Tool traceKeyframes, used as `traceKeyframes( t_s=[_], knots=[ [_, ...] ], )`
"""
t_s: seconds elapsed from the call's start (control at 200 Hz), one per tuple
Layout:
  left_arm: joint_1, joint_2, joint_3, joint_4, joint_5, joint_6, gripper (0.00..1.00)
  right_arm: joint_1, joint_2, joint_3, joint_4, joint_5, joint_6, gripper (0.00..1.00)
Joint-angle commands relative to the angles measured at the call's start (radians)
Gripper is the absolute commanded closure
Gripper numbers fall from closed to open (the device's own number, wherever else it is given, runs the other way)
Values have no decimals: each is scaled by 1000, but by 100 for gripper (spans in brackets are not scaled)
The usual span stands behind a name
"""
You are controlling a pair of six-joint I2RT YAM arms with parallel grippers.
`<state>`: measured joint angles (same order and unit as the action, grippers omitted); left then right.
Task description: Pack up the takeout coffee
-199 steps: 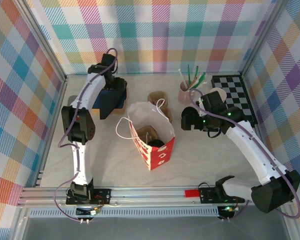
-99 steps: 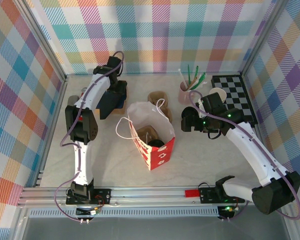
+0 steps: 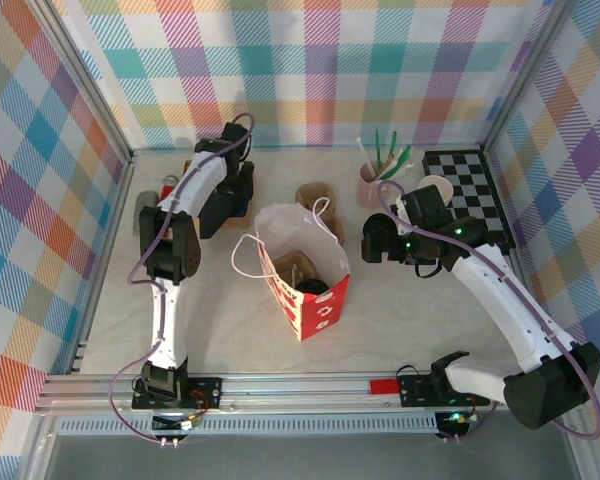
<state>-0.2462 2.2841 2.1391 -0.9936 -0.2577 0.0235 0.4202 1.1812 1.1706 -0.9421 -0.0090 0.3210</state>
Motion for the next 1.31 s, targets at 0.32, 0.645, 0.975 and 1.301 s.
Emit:
traceKeyframes(
  t_s=[0.32, 0.645, 0.975, 1.301],
  knots=[
    [-19, 42, -6, -23, -29, 4, 30, 8, -8, -21, 13, -6, -11, 1],
    [-23, 70, 2, -17, -69, 8, 31, 8, -6, -21, 17, -6, -13, 1],
    [-24, 96, 18, -10, -103, 16, 44, 8, -5, -20, 18, -3, -16, 1],
    [-22, 101, 57, -13, -144, 29, 71, 8, 1, -12, 21, -8, -16, 0]
  ],
)
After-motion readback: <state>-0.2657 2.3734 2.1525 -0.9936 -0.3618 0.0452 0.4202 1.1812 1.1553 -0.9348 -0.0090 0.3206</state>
